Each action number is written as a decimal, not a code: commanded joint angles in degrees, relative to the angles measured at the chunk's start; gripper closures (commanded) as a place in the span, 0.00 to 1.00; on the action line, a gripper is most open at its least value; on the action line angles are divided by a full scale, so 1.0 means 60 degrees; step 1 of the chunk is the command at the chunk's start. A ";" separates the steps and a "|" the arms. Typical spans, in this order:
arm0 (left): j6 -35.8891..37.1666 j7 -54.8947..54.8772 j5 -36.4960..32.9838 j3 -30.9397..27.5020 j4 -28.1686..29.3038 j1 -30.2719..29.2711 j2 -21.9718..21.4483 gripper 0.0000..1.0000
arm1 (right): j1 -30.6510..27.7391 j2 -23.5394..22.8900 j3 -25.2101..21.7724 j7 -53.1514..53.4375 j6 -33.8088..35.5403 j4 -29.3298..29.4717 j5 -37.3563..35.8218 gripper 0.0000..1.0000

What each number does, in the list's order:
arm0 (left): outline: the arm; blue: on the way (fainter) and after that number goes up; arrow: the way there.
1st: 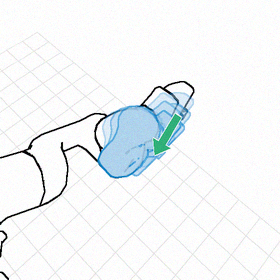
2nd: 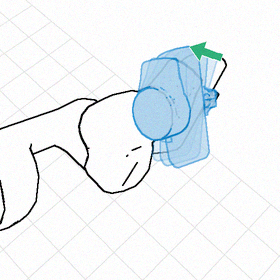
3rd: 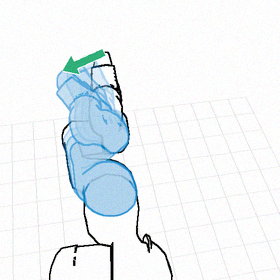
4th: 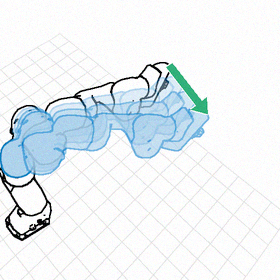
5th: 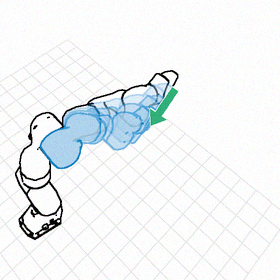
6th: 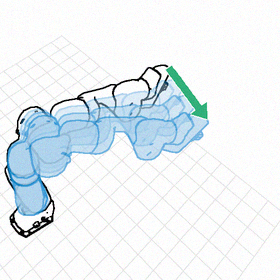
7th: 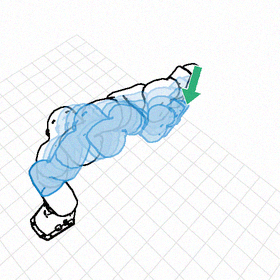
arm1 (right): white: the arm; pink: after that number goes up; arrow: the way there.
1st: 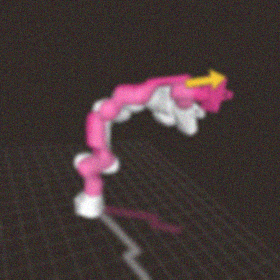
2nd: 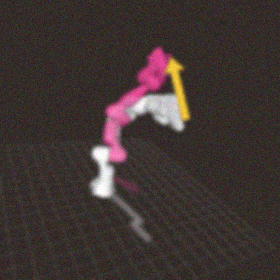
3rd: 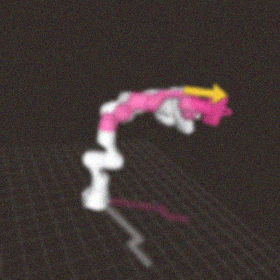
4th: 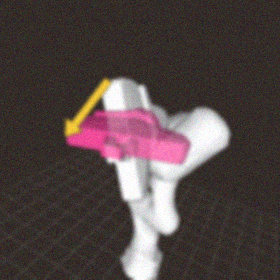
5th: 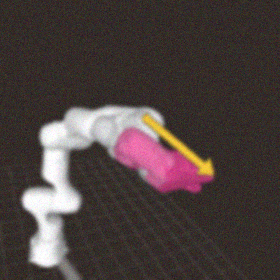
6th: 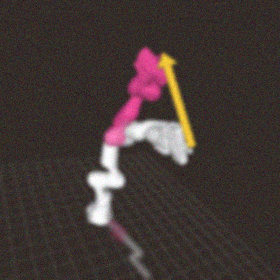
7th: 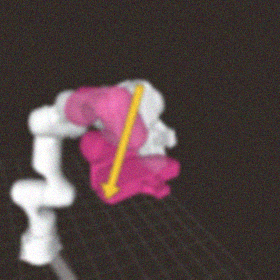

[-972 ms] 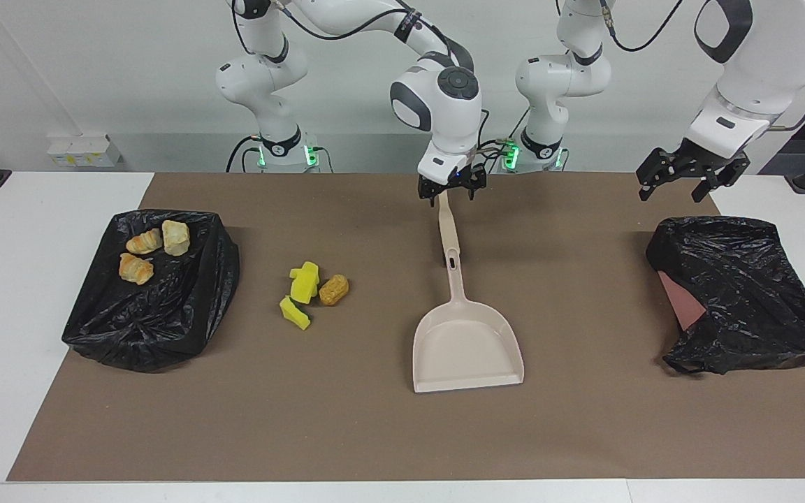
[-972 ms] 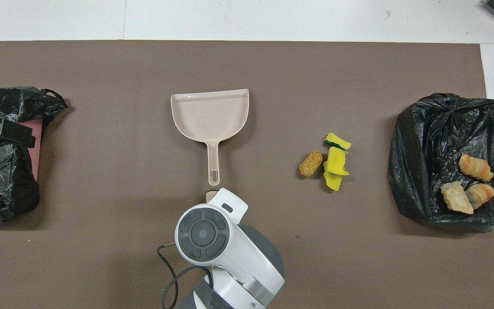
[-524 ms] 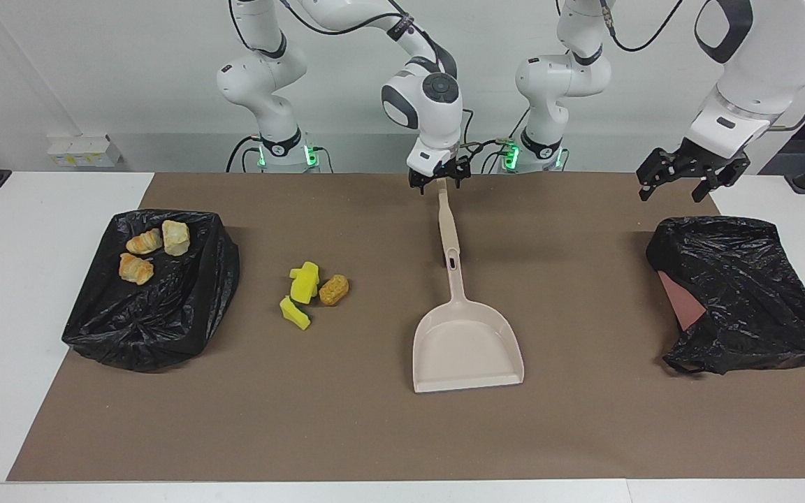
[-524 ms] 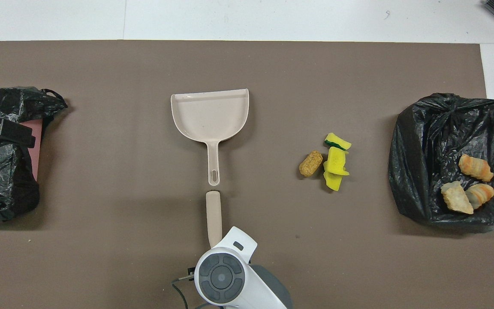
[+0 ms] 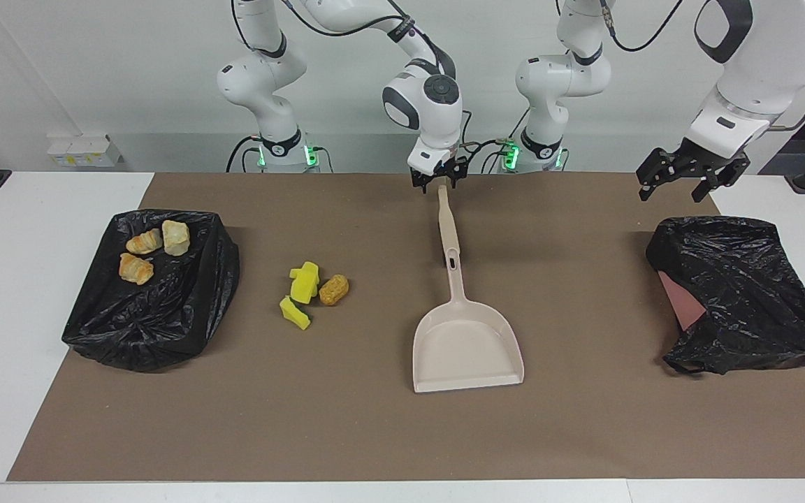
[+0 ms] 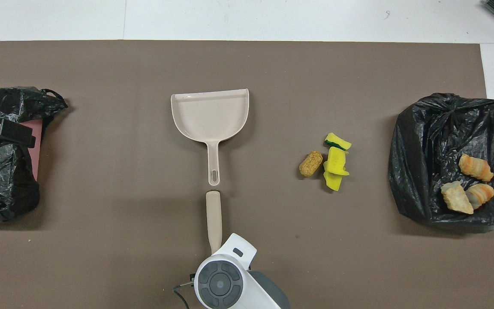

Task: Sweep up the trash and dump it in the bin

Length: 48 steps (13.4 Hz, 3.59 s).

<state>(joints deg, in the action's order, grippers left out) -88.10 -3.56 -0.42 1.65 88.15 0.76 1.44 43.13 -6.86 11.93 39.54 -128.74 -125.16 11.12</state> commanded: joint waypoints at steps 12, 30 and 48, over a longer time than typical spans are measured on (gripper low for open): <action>0.0239 0.0036 -0.0105 0.0076 0.0044 0.0136 -0.0123 0.00 | -0.2585 0.2737 -0.0070 -0.2074 0.3320 0.0044 -0.0169 1.00; -0.6321 0.6669 -0.0778 0.0311 0.2696 0.4706 0.1998 0.00 | -0.7146 0.1934 -0.0041 -0.4875 0.2868 -0.1128 -0.3846 1.00; -0.7539 0.7537 -0.1057 0.0326 0.3912 0.5294 0.2265 1.00 | -0.7379 0.3838 -0.0085 -0.4978 0.4362 -0.1933 -0.2221 1.00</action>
<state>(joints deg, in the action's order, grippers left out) -133.11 41.28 -5.44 4.52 110.30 31.48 15.97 -0.75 13.95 10.84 10.78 -101.30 -134.52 -2.32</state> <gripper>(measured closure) 0.687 0.740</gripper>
